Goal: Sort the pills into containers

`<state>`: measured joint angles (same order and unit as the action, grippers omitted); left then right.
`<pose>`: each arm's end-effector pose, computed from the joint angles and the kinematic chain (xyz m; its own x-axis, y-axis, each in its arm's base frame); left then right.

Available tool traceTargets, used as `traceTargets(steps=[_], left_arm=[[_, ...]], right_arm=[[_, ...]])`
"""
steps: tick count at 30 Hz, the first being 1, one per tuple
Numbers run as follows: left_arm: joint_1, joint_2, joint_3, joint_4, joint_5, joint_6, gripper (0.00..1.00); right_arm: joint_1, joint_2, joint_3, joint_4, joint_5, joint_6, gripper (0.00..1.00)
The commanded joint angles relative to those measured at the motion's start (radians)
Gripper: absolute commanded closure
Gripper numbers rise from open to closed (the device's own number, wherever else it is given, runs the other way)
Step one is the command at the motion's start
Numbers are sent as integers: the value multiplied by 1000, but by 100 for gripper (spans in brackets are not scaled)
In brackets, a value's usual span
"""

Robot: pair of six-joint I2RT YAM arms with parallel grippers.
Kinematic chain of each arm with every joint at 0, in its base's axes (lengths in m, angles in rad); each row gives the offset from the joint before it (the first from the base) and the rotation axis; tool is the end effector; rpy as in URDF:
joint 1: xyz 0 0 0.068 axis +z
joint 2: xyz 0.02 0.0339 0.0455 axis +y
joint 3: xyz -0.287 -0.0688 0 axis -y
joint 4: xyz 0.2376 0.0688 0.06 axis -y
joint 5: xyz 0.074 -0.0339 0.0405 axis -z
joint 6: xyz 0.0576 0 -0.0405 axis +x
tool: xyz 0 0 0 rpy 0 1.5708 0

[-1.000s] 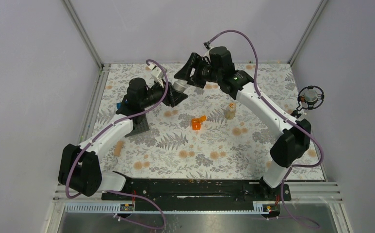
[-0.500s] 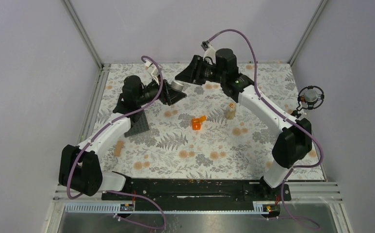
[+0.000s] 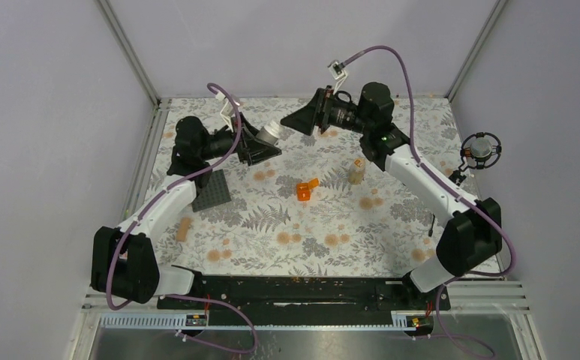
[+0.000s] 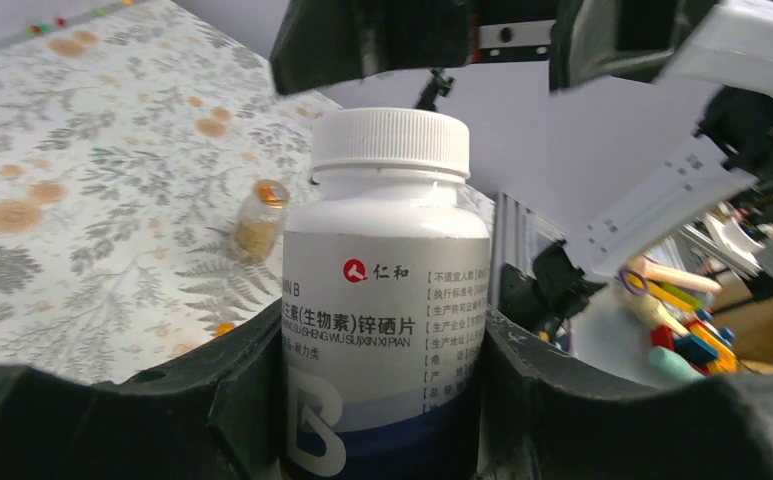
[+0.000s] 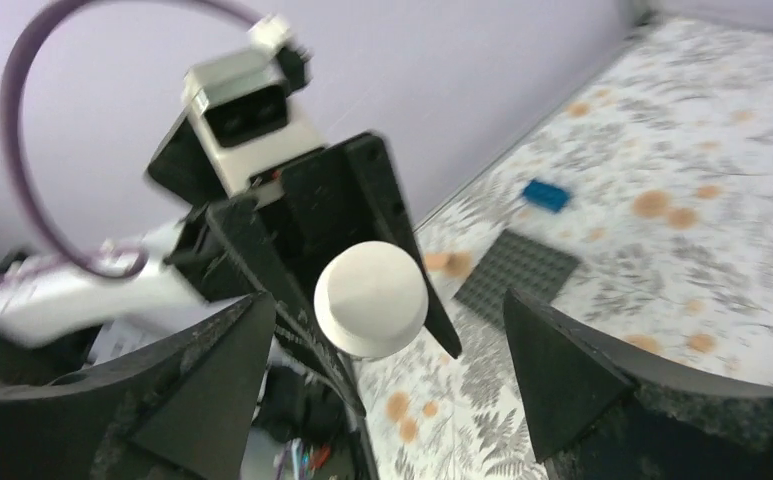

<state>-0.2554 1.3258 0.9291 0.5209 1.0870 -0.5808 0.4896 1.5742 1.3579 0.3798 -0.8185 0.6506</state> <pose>0.2704 -0.1233 0.3680 -0.4306 -0.1513 -0.8898 0.8746 0.1736 -0.4528 0.3136 0.2148 0.4266 -0.4654 0.2210 -0.8571 -0.8486 0.1639 0.5030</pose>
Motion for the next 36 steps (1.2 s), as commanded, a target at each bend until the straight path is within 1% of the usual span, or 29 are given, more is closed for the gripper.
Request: traceTargets(steps=[1, 4, 6, 7, 11, 15, 20, 24, 26, 33, 36], left_arm=[[9, -41, 18, -23, -171, 102, 100], [8, -43, 29, -117, -275, 192, 100], [8, -38, 46, -152, -301, 223, 100], [8, -34, 52, -164, -308, 234, 100], [6, -27, 59, -157, -322, 234, 100], [-1, -25, 61, -154, -332, 236, 100], [-3, -23, 65, -177, -338, 249, 100], [-8, -22, 66, -179, -339, 248, 100], [-10, -20, 68, -178, -339, 243, 100], [-12, -8, 79, -166, -349, 204, 100], [-11, -7, 76, -163, -353, 202, 100]], right_arm=[[49, -60, 82, -171, 425, -20, 8], [75, -10, 187, -348, 491, 37, 10], [83, 32, 258, -489, 523, 75, 11], [85, 49, 279, -514, 521, 101, 11], [111, 97, 330, -564, 534, 150, 13], [121, 155, 399, -623, 503, 182, 20], [126, 199, 442, -603, 468, 217, 22], [133, 219, 453, -595, 456, 208, 25], [133, 220, 446, -584, 443, 205, 31], [132, 224, 442, -508, 317, 190, 66], [131, 205, 429, -490, 261, 120, 92]])
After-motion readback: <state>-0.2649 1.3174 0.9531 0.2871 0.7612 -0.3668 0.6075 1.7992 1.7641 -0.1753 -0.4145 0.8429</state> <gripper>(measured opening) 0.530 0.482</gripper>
